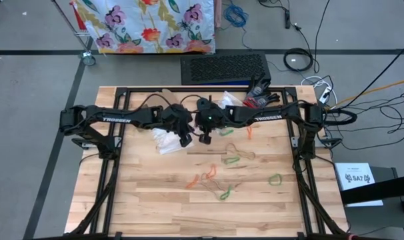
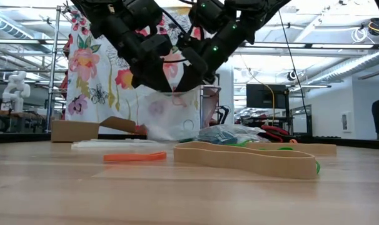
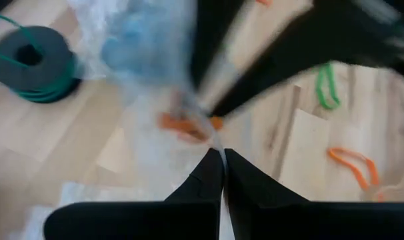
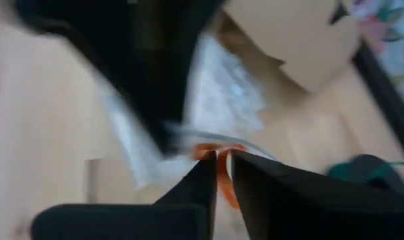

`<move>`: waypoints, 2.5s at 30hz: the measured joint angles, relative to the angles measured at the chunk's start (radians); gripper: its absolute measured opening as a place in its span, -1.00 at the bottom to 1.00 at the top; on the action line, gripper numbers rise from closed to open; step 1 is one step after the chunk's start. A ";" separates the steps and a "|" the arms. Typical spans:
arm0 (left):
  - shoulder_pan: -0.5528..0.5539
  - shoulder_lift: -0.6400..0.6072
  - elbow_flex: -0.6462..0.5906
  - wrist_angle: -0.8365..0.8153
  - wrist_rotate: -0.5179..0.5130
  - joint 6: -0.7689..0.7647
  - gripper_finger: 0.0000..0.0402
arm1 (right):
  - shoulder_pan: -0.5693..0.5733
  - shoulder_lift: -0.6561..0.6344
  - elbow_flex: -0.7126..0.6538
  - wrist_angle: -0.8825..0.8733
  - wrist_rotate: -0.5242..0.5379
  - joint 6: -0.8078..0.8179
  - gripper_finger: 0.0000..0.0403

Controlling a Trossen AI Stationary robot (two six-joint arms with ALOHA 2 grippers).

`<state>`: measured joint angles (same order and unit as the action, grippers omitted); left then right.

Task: Sort rubber bands
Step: Put the orange rubber band into the transparent zip bag

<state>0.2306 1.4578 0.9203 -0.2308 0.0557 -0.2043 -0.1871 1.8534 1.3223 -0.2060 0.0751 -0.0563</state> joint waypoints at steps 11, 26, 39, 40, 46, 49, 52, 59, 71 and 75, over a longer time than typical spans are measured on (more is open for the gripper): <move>0.008 0.000 0.000 0.002 0.023 -0.001 -0.94 | -0.001 -0.022 0.010 -0.089 0.050 -0.016 -0.29; 0.000 0.000 -0.008 -0.036 -0.023 0.063 -0.94 | -0.001 -0.348 -0.175 -0.546 0.398 0.385 -0.33; -0.013 -0.100 -0.243 0.269 -0.038 0.087 -0.94 | 0.011 -0.609 -0.767 -0.257 0.289 0.906 -0.38; -0.013 -0.101 -0.254 0.293 -0.038 0.087 -0.94 | 0.008 -0.592 -0.783 -0.238 0.290 0.909 -0.38; -0.013 -0.100 -0.274 0.347 -0.011 0.079 -0.94 | -0.041 -0.473 -0.797 -0.185 0.289 0.916 -0.38; -0.013 -0.103 -0.274 0.361 -0.006 0.078 -0.94 | -0.071 -0.419 -0.792 -0.121 0.254 0.890 -0.46; -0.013 -0.103 -0.274 0.360 -0.004 0.056 -0.94 | -0.082 -0.388 -0.791 -0.053 0.230 0.821 -0.75; -0.015 -0.103 -0.274 0.355 0.004 0.053 -0.94 | -0.019 -0.489 -0.709 -0.034 0.176 0.691 -0.99; -0.014 -0.103 -0.273 0.375 0.076 -0.055 -0.94 | 0.094 -0.451 -0.405 0.126 0.194 0.154 -1.00; -0.011 -0.103 -0.273 0.375 0.077 -0.130 -0.94 | 0.094 -0.341 -0.287 0.131 0.127 0.017 -1.00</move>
<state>0.2195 1.3548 0.6476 0.1442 0.1329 -0.3339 -0.0929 1.5122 1.0354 -0.0749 0.2024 -0.0393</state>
